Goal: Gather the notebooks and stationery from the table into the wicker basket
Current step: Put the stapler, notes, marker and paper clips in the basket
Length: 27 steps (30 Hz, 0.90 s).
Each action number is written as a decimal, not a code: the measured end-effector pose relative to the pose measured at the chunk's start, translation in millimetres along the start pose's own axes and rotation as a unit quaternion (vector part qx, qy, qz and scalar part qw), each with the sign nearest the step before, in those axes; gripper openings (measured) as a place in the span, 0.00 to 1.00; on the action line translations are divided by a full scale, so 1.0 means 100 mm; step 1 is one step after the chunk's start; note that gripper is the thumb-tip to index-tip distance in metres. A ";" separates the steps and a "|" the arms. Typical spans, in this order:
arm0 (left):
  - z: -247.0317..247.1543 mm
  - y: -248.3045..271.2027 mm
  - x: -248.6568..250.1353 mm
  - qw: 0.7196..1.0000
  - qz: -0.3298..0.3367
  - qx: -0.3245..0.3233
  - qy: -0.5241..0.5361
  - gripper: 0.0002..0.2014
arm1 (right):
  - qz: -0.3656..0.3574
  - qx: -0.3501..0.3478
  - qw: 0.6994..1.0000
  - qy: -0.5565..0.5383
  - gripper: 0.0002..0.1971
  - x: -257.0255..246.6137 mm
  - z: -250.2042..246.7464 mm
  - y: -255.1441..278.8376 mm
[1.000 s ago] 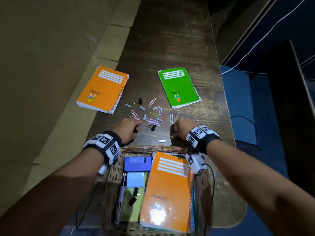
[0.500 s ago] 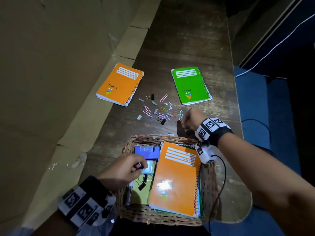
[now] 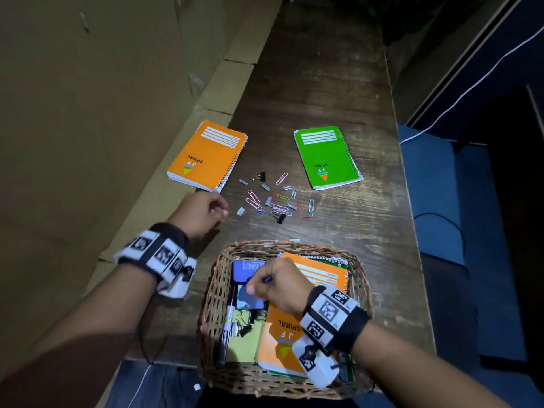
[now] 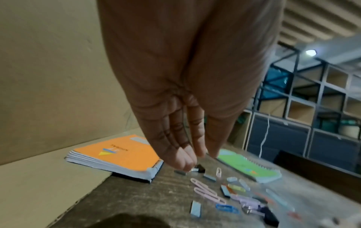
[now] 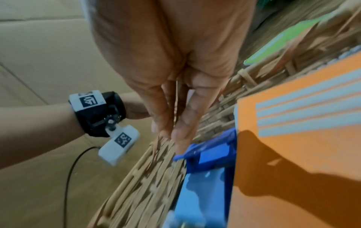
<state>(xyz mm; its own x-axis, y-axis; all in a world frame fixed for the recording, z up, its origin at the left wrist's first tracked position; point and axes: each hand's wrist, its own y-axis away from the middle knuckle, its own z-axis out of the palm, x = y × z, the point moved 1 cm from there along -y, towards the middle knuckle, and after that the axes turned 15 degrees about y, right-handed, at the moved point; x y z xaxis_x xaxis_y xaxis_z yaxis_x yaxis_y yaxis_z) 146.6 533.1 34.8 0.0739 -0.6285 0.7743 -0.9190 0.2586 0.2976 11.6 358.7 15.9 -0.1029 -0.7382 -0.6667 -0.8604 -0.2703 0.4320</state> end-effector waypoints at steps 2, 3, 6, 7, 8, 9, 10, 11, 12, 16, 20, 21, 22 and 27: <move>0.06 -0.22 -0.04 0.999 -0.009 -0.034 -0.041 0.06 | 0.013 0.003 1.000 0.001 0.06 0.03 -0.09 -0.03; 0.10 -0.31 -0.05 0.997 -0.008 -0.047 -0.061 0.06 | 0.027 0.015 1.000 -0.001 0.06 0.06 -0.20 -0.06; 0.20 -0.51 -0.09 0.992 -0.014 -0.074 -0.099 0.06 | 0.044 0.085 0.993 0.070 0.04 0.16 -0.66 -0.20; 0.23 -0.55 -0.10 0.990 -0.019 -0.086 -0.113 0.07 | 0.039 0.098 0.985 0.135 0.04 0.19 -0.81 -0.28; 0.26 -0.60 -0.11 0.986 -0.021 -0.102 -0.134 0.08 | 0.032 0.089 0.972 0.217 0.05 0.22 -0.95 -0.36; 0.29 -0.64 -0.12 0.981 -0.020 -0.116 -0.153 0.10 | 0.026 0.065 0.950 0.304 0.07 0.24 -1.06 -0.46; 0.32 -0.68 -0.13 0.978 -0.016 -0.123 -0.167 0.12 | 0.017 0.031 0.923 0.382 0.09 0.26 -1.16 -0.55; 0.36 -0.72 -0.14 0.977 -0.014 -0.124 -0.175 0.13 | 0.004 -0.007 0.894 0.448 0.09 0.28 -1.24 -0.63; 0.39 -0.76 -0.14 0.976 -0.014 -0.122 -0.180 0.15 | -0.010 -0.048 0.863 0.504 0.09 0.29 -1.30 -0.70; 0.52 -0.88 -0.18 0.966 -0.033 -0.119 -0.228 0.23 | -0.062 -0.160 0.756 0.631 0.11 0.36 -1.25 -0.93; 0.62 -0.97 -0.18 0.958 -0.051 -0.122 -0.253 0.17 | -0.087 -0.203 0.770 0.599 0.08 0.38 -1.01 -1.12; 0.63 -0.98 -0.18 0.958 -0.052 -0.122 -0.255 0.16 | -0.101 -0.205 0.769 0.597 0.06 0.38 -0.94 -1.15; 0.63 -0.98 -0.18 0.957 -0.052 -0.123 -0.257 0.14 | -0.117 -0.203 0.762 0.603 0.04 0.37 -0.89 -1.17; 0.55 -0.89 -0.10 0.964 -0.029 -0.130 -0.229 0.07 | -0.135 -0.190 0.741 0.630 0.05 0.36 -0.78 -1.22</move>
<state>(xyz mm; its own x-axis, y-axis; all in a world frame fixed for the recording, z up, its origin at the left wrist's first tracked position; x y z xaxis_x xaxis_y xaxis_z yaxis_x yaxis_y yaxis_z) 206.3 476.2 -30.2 -0.1113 -0.8903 0.4415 -0.7863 0.3506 0.5088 152.0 317.4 -13.4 0.8009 -0.5521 0.2320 -0.5370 -0.4907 0.6862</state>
